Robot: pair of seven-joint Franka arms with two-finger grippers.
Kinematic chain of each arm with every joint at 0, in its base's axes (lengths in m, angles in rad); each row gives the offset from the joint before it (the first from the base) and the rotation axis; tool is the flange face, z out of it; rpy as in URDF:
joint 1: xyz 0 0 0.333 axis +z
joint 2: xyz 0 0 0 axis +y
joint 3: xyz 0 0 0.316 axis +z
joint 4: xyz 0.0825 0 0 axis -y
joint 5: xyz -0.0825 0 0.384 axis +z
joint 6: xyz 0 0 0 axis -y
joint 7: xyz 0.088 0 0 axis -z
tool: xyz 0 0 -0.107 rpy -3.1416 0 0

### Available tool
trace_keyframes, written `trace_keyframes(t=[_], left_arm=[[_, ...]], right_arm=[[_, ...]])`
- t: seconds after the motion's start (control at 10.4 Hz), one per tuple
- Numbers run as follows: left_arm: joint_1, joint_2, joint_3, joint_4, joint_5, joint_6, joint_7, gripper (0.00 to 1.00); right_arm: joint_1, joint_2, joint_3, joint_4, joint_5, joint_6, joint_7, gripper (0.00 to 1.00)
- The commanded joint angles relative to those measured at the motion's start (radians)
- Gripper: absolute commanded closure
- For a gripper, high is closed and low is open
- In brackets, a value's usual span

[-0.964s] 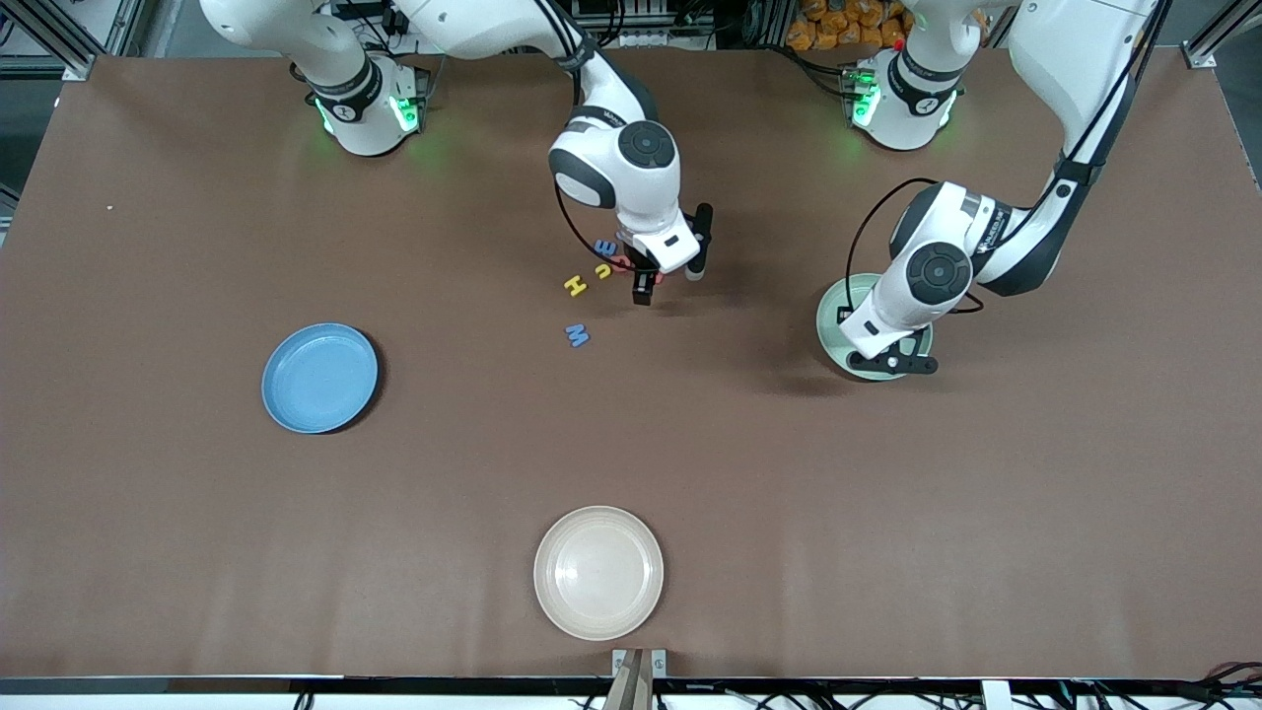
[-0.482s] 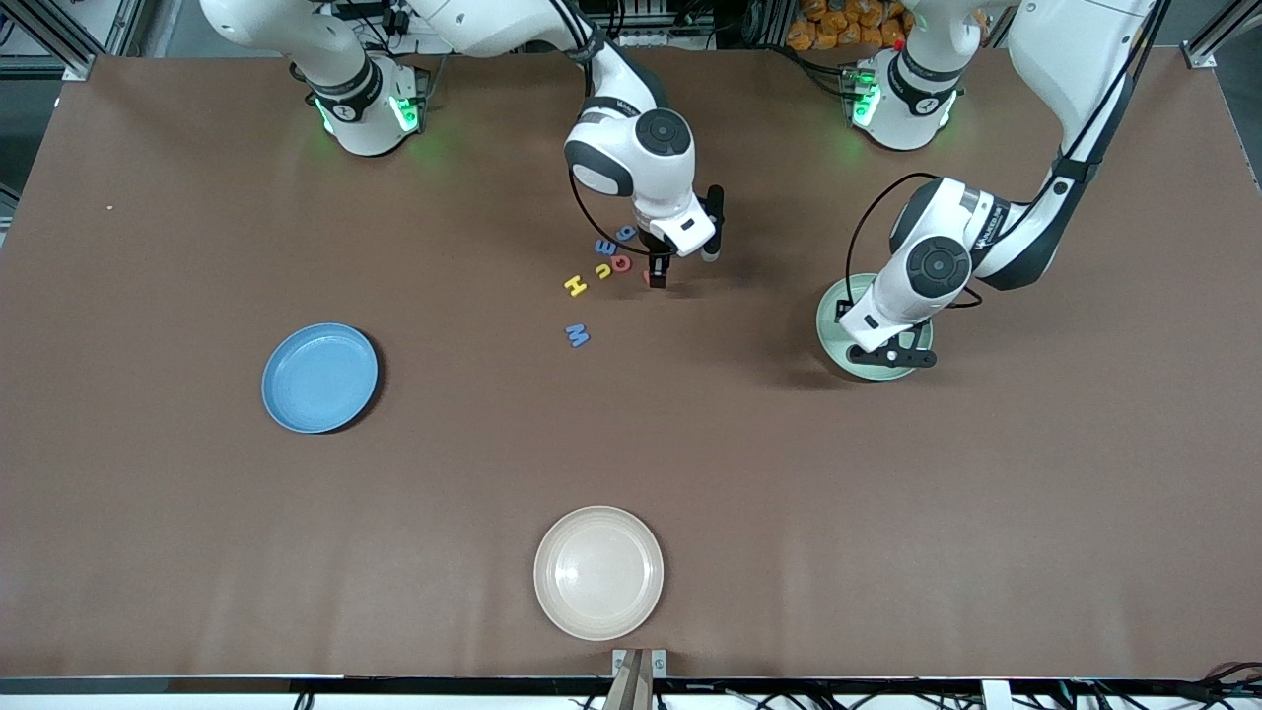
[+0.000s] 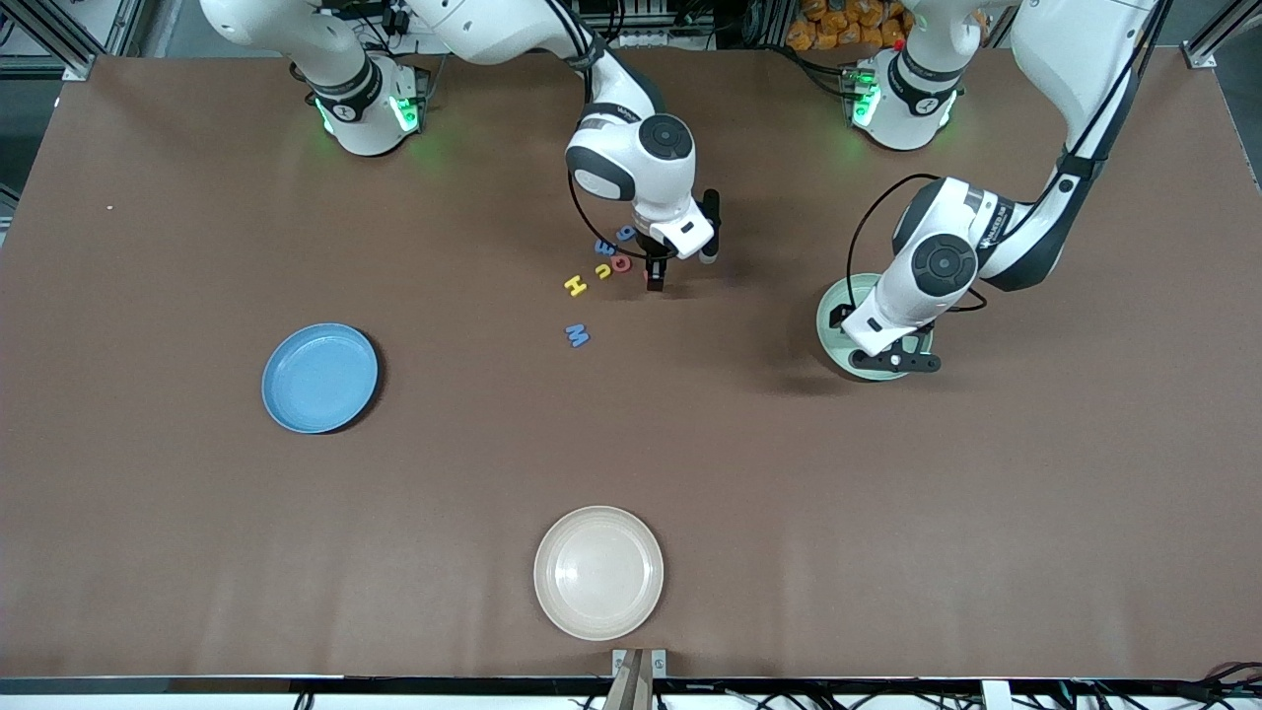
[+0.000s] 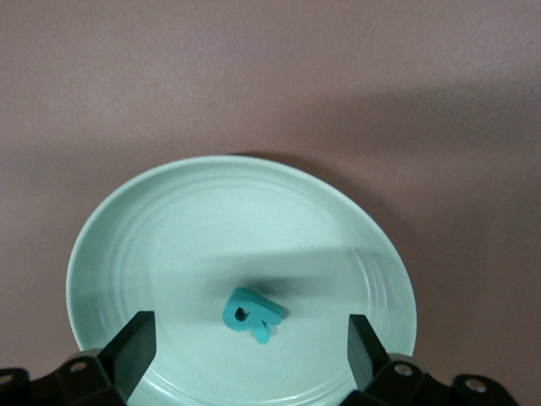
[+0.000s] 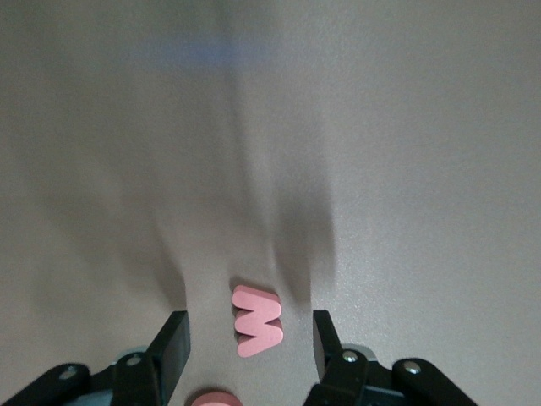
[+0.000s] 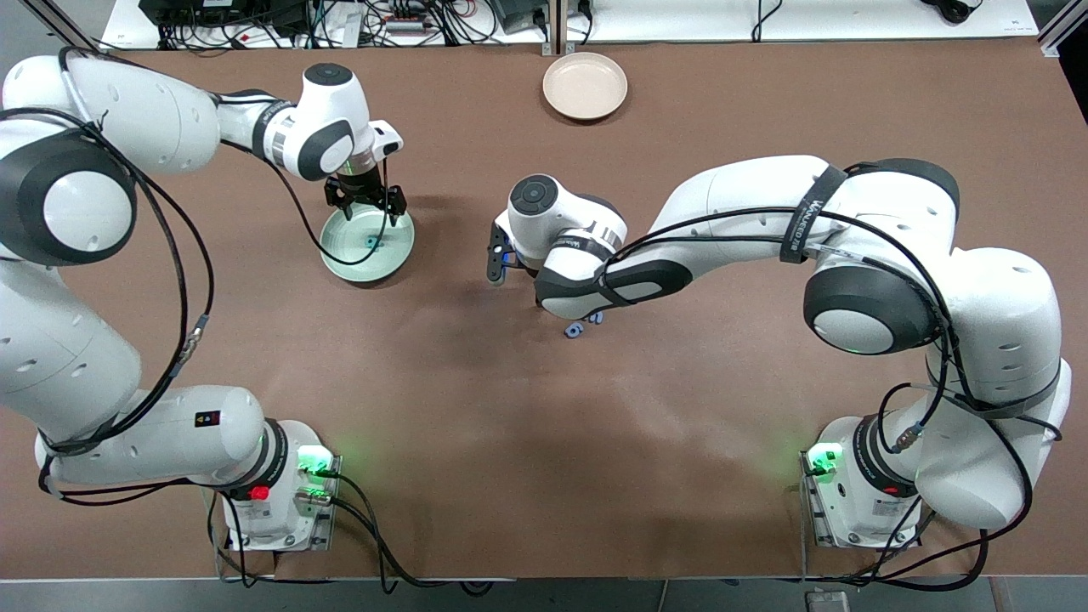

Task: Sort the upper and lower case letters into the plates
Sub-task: 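Release the R onto the green plate while the right gripper grasps M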

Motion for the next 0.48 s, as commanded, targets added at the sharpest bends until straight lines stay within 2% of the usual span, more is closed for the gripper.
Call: trace_keyframes(t=[0.0, 0.39], left_arm=[[0.012, 0.004, -0.012, 0.029, -0.016, 0.0, 0.0, 0.0], [0.0, 0.021, -0.012, 0.057, -0.018, -0.005, -0.001, 0.0]], right_arm=[[-0.004, 0.017, 0.005, 0.015, -0.022, 0.001, -0.006, 0.33], [-0.01, 0.031, 0.005, 0.017, -0.024, 0.007, -0.005, 0.34]])
